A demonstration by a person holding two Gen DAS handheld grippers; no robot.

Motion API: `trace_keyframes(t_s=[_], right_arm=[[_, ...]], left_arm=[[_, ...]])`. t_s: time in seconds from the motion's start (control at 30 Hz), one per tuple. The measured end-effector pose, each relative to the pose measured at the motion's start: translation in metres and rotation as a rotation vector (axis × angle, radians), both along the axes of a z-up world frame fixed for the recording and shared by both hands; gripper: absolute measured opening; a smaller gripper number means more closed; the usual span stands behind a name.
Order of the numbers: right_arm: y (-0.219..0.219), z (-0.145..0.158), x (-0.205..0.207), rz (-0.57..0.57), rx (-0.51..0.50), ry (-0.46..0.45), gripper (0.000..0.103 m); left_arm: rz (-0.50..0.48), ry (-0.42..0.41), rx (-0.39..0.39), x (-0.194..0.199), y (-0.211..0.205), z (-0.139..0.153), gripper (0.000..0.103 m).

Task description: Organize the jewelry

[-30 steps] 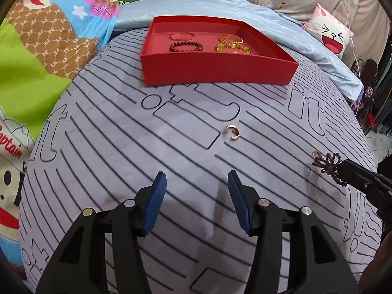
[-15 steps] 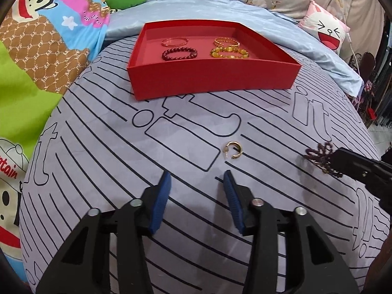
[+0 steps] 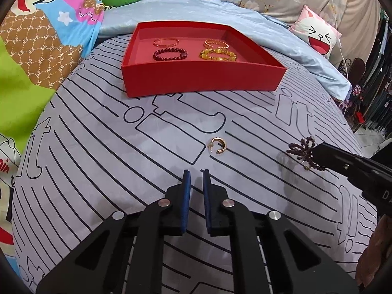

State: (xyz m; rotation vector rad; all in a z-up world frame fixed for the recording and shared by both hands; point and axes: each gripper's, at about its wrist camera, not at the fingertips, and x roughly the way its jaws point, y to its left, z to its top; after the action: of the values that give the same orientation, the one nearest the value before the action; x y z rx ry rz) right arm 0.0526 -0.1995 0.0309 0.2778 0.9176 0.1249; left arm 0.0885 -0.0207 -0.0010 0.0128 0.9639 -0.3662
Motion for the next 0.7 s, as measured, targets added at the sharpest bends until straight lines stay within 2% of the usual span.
trace_keyframes(t_s=[0.7], right_arm=[[-0.005, 0.029, 0.005, 0.0, 0.021, -0.066, 0.007]], left_arm=[[-0.014, -0.086, -0.092, 0.001, 0.005, 0.054, 0.01]])
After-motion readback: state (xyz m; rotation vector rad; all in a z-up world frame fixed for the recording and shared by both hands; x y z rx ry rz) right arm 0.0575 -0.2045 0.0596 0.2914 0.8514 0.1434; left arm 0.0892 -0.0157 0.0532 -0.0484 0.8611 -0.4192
